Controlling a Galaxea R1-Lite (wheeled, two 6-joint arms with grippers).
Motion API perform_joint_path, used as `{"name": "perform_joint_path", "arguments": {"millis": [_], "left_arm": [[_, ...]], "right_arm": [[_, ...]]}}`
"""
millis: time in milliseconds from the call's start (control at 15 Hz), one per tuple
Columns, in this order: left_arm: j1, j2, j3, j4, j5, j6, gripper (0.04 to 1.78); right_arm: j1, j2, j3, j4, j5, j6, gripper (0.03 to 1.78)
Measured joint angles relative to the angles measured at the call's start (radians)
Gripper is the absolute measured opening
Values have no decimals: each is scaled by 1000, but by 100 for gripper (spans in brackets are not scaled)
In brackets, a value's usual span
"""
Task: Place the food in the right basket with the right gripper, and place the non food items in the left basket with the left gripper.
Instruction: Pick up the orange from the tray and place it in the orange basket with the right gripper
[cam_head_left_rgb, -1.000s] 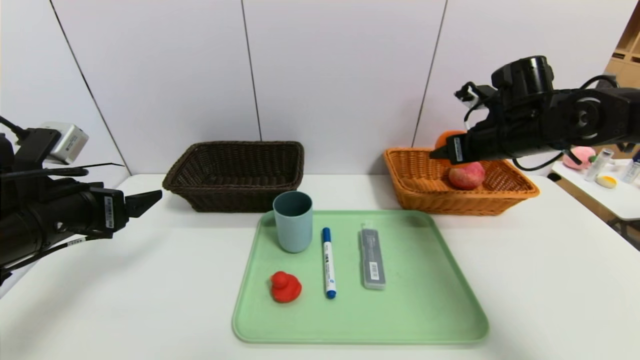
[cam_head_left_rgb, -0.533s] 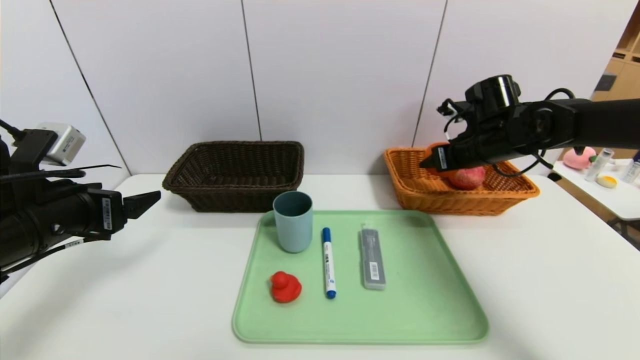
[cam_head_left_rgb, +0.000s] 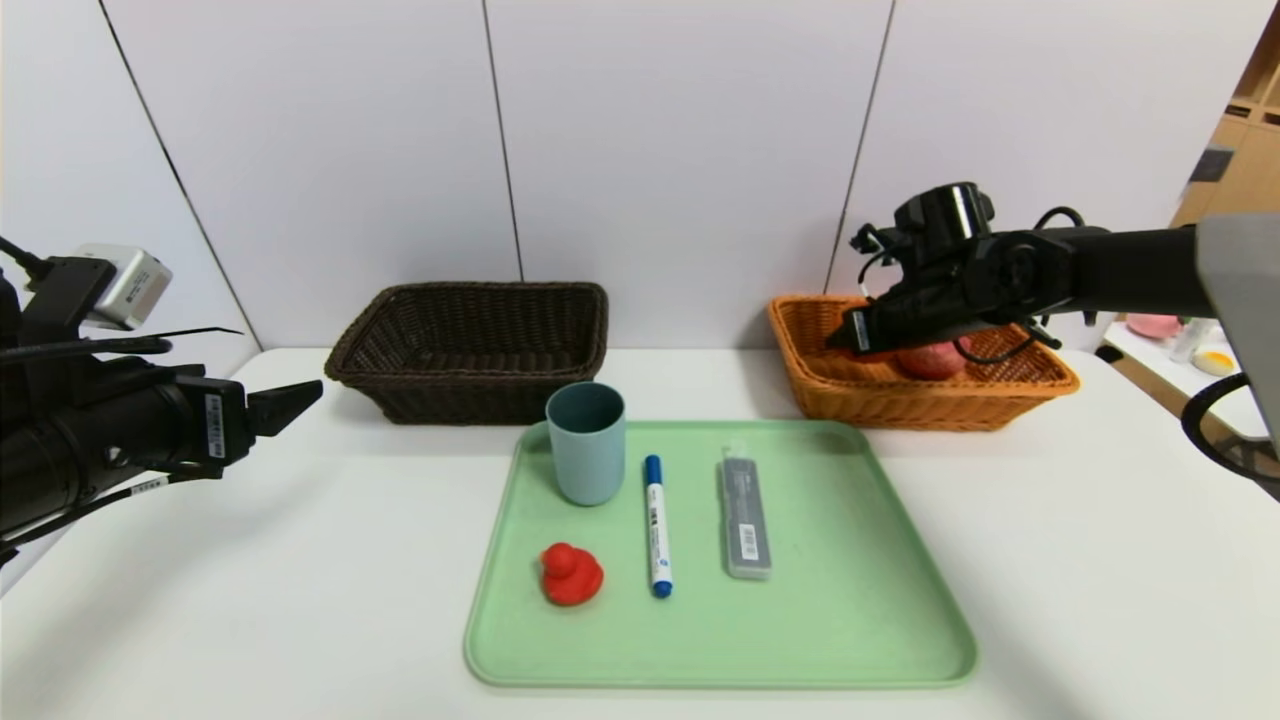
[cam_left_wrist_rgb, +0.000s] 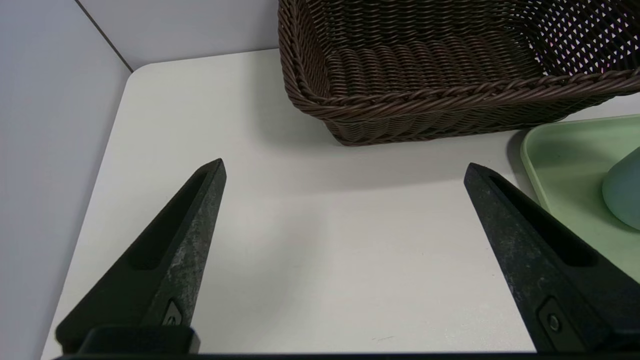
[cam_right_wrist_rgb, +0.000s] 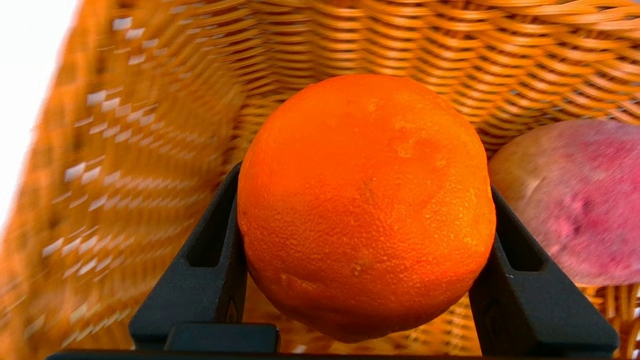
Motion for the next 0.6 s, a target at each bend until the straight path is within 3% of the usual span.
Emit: {"name": "perform_joint_path", "arguments": {"millis": [400, 600], "left_arm": [[1, 1, -1, 0, 0, 0, 169], [1, 1, -3, 0, 0, 2, 169]], "right_arm": [[0, 35, -33, 7, -15, -14, 115], [0, 35, -33, 0, -23, -12, 135]]}}
